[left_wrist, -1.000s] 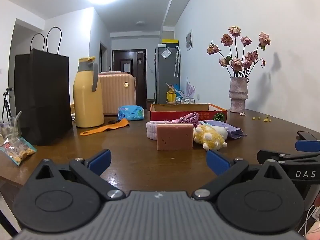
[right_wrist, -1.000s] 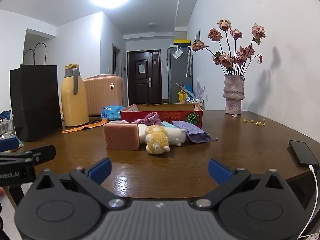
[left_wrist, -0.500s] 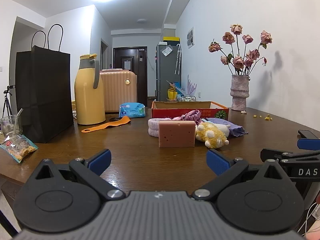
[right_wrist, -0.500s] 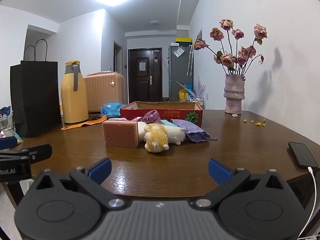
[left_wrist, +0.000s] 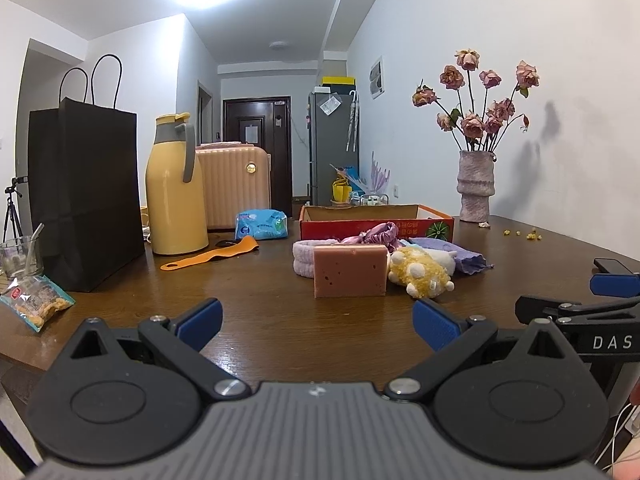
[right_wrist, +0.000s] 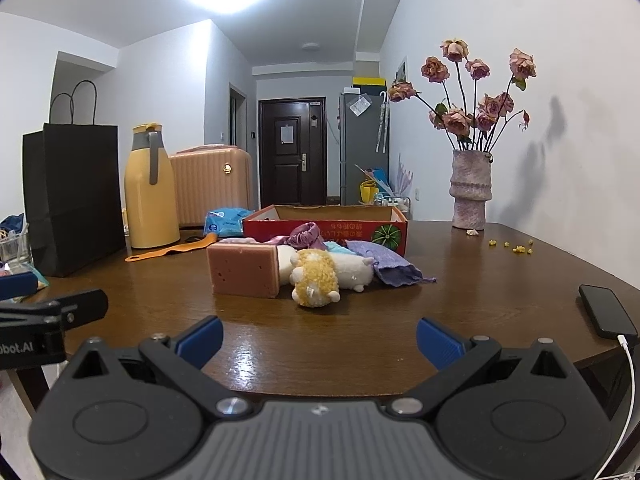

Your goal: Organize soft objects

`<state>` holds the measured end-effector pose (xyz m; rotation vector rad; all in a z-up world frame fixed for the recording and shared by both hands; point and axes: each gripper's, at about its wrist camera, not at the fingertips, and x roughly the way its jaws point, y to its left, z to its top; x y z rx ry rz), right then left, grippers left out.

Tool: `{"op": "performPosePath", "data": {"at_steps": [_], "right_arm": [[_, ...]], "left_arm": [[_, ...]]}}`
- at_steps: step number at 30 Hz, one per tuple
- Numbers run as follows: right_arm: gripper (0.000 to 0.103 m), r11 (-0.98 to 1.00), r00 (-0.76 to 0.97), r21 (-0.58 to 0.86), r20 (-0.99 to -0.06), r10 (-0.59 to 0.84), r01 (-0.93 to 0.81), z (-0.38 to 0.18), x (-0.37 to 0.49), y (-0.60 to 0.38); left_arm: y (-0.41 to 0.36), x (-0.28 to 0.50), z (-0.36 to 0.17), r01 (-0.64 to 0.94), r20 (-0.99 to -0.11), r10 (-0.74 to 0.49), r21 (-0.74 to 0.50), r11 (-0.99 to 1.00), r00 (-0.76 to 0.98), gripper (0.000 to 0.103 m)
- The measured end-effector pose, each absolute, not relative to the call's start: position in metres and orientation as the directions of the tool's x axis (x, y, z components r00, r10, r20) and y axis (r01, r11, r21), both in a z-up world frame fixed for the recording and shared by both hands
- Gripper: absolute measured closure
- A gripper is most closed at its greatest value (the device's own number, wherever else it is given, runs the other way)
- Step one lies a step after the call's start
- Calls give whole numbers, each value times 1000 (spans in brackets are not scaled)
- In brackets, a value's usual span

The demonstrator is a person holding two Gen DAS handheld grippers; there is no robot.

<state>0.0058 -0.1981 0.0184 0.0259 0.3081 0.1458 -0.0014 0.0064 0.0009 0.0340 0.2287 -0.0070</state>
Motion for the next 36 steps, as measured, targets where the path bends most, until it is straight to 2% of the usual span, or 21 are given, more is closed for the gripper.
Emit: {"op": "performPosePath", "data": {"at_steps": [36], "right_arm": [[0, 990, 945, 71, -298, 137, -121, 17, 6, -201]], "left_arm": [[5, -1, 1, 11, -226, -3, 32, 999, 974, 0]]}}
